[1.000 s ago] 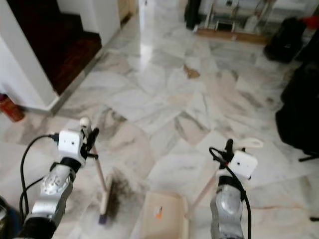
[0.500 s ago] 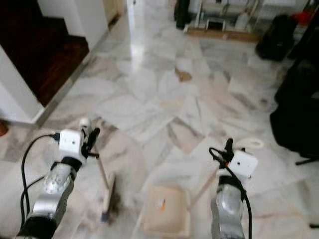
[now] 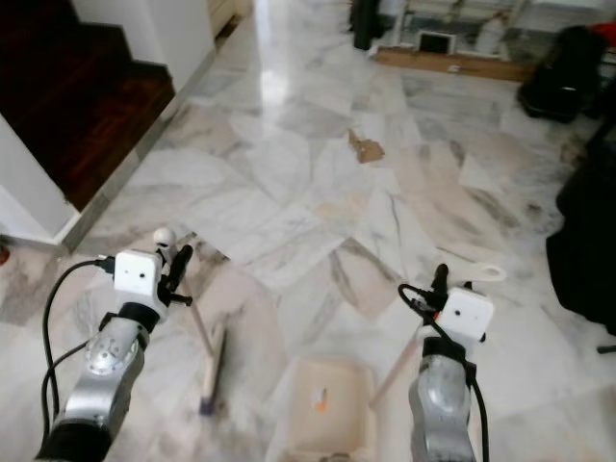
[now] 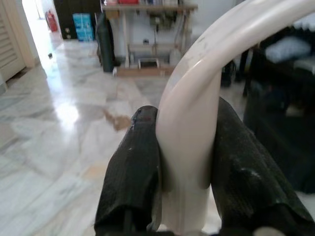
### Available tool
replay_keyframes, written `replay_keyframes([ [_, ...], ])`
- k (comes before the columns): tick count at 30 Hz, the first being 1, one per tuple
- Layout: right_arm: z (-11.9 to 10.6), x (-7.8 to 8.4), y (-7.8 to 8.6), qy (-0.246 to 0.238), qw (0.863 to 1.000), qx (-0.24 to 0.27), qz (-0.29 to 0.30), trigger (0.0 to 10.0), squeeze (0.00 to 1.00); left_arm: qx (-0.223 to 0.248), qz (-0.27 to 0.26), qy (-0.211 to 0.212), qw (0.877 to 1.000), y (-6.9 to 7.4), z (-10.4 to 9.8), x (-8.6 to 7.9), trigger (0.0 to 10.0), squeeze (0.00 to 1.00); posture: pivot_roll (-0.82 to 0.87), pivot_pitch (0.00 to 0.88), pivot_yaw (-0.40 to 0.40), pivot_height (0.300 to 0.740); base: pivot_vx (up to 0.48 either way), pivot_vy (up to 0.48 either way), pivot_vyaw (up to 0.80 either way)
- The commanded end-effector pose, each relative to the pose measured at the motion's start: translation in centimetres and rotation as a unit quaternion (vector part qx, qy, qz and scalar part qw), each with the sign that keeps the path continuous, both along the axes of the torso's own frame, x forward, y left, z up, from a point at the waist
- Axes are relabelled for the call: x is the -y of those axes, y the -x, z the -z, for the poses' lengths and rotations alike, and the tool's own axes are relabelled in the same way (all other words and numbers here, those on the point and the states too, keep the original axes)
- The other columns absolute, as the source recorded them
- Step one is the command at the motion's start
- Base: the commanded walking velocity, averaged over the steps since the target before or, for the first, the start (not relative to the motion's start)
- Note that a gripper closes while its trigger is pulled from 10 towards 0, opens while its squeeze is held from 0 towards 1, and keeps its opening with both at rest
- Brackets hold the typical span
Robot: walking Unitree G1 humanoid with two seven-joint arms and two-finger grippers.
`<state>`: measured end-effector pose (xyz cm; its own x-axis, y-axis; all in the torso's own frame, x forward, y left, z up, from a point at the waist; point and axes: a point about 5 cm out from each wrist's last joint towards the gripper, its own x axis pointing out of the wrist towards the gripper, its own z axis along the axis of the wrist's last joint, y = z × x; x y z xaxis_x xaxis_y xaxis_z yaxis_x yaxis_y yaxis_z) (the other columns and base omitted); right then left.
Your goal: Sweep floor
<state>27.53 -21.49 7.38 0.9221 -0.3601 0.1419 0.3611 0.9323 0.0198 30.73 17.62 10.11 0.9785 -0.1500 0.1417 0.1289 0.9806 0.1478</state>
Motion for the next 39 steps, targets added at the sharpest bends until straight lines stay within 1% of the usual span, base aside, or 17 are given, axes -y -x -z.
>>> replay_keyframes([
  [1,-0.62,-0.27,-0.22,0.000,1.000,0.015,0.003,10.0,0.00,0.003,-0.006,-0.006,1.000,0.04,-0.20,-0.56,10.0,0.00,0.13,0.156,-0.051,0.740,0.480,0.000,0.00],
  [11,-0.69,-0.36,-0.23,0.006,1.000,0.013,0.000,10.0,0.00,0.004,-0.006,-0.007,1.000,-0.11,-0.32,-0.42,10.0,0.00,0.14,0.158,-0.051,0.740,0.480,0.000,0.00],
  [16,-0.64,-0.53,-0.21,-0.004,1.000,0.016,0.002,10.0,0.00,-0.001,-0.005,-0.013,1.000,-0.12,-0.22,-0.57,10.0,0.00,0.14,0.160,-0.048,0.740,0.480,0.000,0.00],
  [19,-0.70,-0.64,-0.27,-0.007,1.000,0.016,-0.002,10.0,0.00,0.002,-0.005,-0.009,1.000,-0.22,-0.33,-0.48,10.0,0.00,0.14,0.161,-0.049,0.740,0.480,0.000,0.00],
  [25,-0.74,-0.52,-0.23,-0.008,1.000,0.016,0.000,10.0,0.00,0.003,-0.002,-0.008,1.000,-0.17,-0.32,-0.25,10.0,0.00,0.13,0.166,-0.047,0.740,0.480,0.000,-0.67],
  [39,-0.97,-0.74,-0.39,-0.004,1.000,0.019,-0.009,10.0,0.00,0.003,-0.004,-0.005,1.000,-0.21,-0.31,-0.24,10.0,0.00,0.13,0.161,-0.052,0.740,0.480,0.000,0.00],
])
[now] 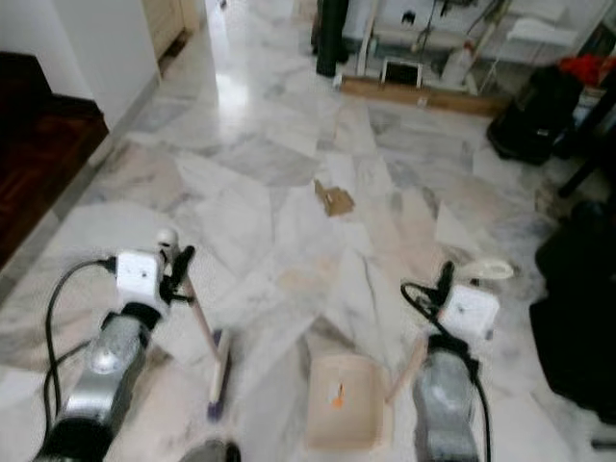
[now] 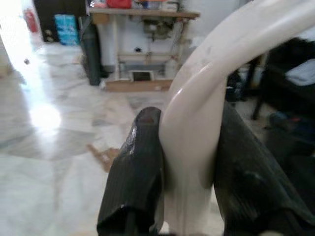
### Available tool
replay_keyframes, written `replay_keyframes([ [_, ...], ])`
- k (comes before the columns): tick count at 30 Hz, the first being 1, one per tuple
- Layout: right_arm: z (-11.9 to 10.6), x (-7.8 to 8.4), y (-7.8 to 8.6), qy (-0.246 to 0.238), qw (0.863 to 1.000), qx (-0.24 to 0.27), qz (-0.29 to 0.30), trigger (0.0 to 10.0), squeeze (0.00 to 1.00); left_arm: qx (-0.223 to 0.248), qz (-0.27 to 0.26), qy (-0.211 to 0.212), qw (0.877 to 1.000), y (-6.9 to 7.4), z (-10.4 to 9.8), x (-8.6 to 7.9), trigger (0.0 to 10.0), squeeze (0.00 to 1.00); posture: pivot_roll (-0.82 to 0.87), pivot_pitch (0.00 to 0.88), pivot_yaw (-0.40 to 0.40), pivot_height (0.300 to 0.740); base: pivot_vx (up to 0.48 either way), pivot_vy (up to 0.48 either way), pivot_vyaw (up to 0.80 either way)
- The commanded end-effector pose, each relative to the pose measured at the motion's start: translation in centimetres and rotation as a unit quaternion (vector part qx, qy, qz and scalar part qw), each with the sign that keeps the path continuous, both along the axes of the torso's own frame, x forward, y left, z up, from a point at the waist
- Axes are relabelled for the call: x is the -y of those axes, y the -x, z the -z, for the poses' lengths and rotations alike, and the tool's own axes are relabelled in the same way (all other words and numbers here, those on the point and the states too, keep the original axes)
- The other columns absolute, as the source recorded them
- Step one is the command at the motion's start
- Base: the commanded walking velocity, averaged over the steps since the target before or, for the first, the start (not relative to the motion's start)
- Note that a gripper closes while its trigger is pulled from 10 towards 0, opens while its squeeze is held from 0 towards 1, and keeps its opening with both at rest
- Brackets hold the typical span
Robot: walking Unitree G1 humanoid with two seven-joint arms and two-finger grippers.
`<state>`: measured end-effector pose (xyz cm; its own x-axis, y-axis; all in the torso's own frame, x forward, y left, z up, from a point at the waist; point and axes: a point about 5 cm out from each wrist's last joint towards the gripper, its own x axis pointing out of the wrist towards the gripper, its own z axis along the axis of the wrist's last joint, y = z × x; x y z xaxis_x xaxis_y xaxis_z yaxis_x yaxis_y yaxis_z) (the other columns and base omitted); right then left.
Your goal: Sweep floor
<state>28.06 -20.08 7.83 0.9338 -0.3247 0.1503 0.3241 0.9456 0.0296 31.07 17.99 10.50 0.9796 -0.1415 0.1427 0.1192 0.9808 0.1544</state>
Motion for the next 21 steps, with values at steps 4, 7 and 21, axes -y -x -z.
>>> replay_keyframes([
  [4,-0.23,0.46,0.07,0.001,1.000,0.004,0.001,10.0,0.00,0.002,0.001,-0.001,1.000,0.08,0.07,0.11,10.0,0.00,0.14,0.160,-0.053,0.740,0.480,0.000,0.00],
  [7,-0.23,0.48,0.09,0.001,1.000,0.005,0.002,10.0,0.00,0.003,0.000,0.000,1.000,0.07,0.00,0.16,10.0,0.00,0.14,0.161,-0.055,0.740,0.480,0.000,0.00],
  [21,-0.32,0.67,0.06,0.000,1.000,0.007,0.003,10.0,0.00,0.005,0.002,-0.002,1.000,0.10,-0.03,0.33,10.0,0.00,0.14,0.157,-0.057,0.740,0.480,0.000,0.00],
])
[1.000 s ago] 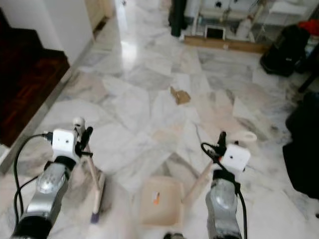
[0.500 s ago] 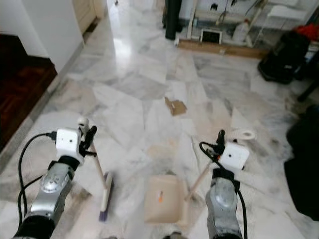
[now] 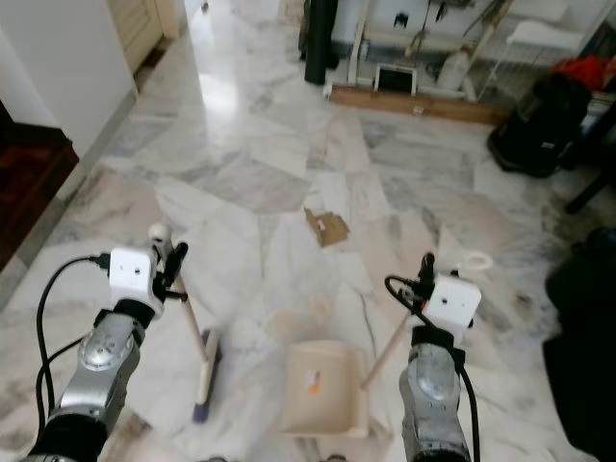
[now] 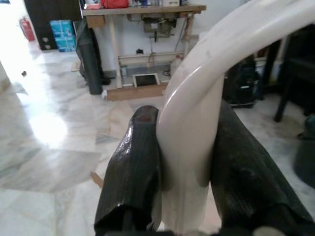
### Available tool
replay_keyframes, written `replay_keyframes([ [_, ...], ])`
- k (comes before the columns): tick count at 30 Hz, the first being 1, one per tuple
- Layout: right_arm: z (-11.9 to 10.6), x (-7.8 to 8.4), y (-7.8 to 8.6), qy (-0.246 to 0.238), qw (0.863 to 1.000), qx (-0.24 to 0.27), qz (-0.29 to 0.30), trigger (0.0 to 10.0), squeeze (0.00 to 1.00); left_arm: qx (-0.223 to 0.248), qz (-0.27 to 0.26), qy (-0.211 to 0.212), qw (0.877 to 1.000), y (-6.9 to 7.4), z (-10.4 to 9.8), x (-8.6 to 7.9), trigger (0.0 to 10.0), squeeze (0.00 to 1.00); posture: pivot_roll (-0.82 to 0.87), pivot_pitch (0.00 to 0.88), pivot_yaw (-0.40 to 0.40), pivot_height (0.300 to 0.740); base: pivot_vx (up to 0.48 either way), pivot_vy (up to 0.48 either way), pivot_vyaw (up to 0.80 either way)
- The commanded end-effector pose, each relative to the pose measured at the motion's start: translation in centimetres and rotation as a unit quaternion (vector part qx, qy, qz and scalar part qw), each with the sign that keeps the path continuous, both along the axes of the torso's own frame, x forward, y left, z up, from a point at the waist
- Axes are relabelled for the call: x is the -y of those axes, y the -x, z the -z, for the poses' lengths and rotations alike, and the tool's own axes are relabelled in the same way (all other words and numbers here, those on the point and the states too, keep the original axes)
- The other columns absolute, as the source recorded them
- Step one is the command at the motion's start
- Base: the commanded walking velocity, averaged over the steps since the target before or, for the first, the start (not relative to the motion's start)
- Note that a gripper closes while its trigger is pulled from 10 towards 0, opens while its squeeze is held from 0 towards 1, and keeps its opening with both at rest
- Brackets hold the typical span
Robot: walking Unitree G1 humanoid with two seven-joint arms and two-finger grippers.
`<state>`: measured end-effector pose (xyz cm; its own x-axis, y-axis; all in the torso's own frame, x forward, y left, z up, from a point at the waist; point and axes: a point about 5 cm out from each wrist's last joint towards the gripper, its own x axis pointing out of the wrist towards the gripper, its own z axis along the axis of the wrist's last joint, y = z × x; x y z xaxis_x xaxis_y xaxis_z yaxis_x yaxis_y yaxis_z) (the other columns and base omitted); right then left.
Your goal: Sweep floor
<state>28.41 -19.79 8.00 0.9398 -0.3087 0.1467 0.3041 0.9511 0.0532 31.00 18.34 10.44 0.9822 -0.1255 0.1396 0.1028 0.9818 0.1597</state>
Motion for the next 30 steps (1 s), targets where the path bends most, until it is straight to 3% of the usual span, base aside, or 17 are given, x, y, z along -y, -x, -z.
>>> replay_keyframes([
  [1,-0.15,0.97,0.41,0.011,1.000,0.005,0.013,10.0,0.00,0.006,0.011,0.001,1.000,0.02,-0.09,0.68,10.0,0.00,0.14,0.158,-0.056,0.740,0.480,0.000,0.00],
  [30,-0.62,1.29,0.36,0.014,1.000,0.016,0.023,10.0,0.00,0.010,0.013,-0.002,1.000,-0.19,-0.39,0.56,10.0,0.00,0.14,0.148,-0.044,0.740,0.480,0.000,0.00],
])
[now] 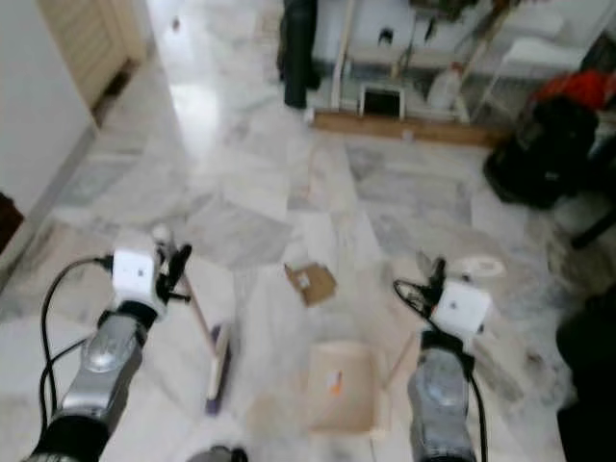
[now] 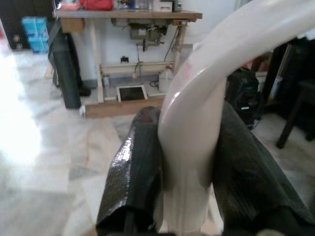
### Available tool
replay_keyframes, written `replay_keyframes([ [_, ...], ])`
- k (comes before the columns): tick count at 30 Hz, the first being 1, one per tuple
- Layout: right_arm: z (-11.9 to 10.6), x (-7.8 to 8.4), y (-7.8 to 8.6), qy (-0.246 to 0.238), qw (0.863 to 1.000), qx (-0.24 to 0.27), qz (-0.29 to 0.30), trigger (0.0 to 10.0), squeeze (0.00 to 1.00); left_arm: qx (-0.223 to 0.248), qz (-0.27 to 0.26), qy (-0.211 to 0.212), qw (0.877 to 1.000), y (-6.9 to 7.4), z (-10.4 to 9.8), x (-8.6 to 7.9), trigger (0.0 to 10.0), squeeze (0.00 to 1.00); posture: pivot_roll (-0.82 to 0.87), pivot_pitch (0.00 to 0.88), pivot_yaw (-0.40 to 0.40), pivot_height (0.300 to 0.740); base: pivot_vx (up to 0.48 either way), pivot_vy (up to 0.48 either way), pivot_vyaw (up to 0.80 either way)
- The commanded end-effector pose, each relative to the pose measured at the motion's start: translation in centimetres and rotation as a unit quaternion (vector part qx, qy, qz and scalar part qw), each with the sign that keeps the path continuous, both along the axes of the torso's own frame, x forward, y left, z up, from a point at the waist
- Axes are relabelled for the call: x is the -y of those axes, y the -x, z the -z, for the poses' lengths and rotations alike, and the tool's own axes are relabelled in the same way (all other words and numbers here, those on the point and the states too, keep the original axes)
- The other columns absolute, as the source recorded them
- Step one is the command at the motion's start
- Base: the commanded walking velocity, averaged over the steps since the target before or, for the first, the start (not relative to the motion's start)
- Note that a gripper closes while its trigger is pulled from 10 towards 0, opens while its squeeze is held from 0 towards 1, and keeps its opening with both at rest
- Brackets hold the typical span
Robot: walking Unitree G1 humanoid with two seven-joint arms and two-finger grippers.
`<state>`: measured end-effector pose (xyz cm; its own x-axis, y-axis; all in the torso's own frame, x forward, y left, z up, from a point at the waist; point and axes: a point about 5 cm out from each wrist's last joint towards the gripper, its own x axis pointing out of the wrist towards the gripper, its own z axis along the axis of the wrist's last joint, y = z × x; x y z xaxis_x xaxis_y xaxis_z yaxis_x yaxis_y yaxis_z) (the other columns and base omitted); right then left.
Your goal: Sweep floor
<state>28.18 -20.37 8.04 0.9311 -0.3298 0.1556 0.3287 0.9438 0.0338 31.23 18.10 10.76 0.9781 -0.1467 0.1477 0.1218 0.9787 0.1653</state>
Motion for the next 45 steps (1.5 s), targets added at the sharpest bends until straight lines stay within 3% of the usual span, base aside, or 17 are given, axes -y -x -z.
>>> replay_keyframes([
  [1,-0.6,0.7,0.1,0.004,1.000,0.015,0.010,10.0,0.00,0.005,0.003,0.000,1.000,0.0,-0.1,0.3,10.0,0.00,0.14,0.148,-0.044,0.740,0.480,0.000,0.00],
  [19,-2.4,1.2,-0.4,0.015,0.999,0.048,0.013,10.0,0.00,0.005,0.000,0.002,1.000,0.1,0.0,0.3,10.0,0.00,0.14,0.146,-0.049,0.740,0.480,0.000,0.00],
  [31,-2.4,1.3,-0.3,0.015,0.999,0.047,0.014,10.0,0.00,0.006,-0.001,0.003,1.000,0.1,0.0,0.3,10.0,0.00,0.14,0.146,-0.049,0.740,0.480,0.000,0.00],
  [45,-2.1,1.7,0.0,0.020,0.999,0.038,0.019,10.0,0.00,0.008,0.004,0.007,1.000,0.2,0.0,0.3,10.0,0.00,0.14,0.152,-0.050,0.740,0.043,0.000,0.00],
])
